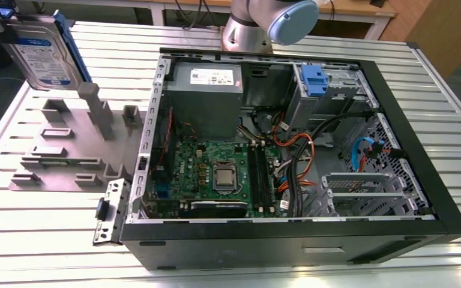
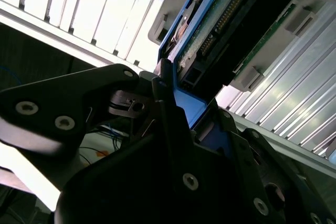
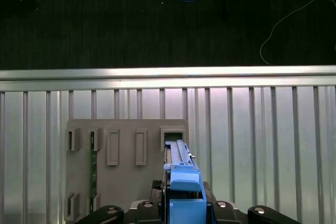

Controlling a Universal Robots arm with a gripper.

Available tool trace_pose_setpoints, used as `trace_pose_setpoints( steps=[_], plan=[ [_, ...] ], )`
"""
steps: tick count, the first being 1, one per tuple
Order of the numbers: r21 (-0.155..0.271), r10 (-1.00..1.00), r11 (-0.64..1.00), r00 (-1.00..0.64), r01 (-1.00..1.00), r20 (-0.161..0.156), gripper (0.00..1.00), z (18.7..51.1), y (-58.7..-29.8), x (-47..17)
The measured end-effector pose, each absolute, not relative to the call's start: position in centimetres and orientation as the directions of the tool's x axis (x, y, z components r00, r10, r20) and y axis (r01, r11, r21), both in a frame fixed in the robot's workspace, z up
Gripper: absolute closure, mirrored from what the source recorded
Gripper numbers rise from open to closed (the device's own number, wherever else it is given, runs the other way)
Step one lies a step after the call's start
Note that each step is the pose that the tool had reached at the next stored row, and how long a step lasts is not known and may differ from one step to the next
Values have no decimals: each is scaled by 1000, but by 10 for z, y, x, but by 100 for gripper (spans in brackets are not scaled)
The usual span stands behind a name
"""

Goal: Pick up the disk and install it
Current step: 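Pick up the disk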

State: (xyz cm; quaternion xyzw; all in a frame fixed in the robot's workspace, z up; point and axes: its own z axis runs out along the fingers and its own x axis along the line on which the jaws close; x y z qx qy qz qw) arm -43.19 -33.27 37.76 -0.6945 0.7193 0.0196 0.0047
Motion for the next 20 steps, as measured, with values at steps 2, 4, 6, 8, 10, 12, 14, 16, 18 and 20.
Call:
trace_pose_setpoints(
  steps=[2, 4, 6, 8, 10, 12, 14, 16, 18, 20],
  plan=[
    [22, -999, 35, -35, -999, -34, 64, 380, -333, -432],
    [22, -999, 35, -35, -999, -34, 64, 380, -333, -432],
    [22, -999, 35, -35, -999, -34, 64, 381, -333, -432],
    [22, -999, 35, -35, -999, -34, 64, 382, -333, -432],
    [22, -999, 35, -35, -999, -34, 64, 382, -333, -432],
    [22, -999, 35, -35, -999, -34, 64, 382, -333, -432],
    [22, -999, 35, -35, -999, -34, 64, 382, -333, -432],
    [22, -999, 35, -35, -999, -34, 64, 382, -333, -432],
    [22, -999, 35, -35, -999, -34, 64, 383, -333, -432],
    [22, -999, 35, -35, -999, -34, 64, 384, -333, -432]
  ],
)
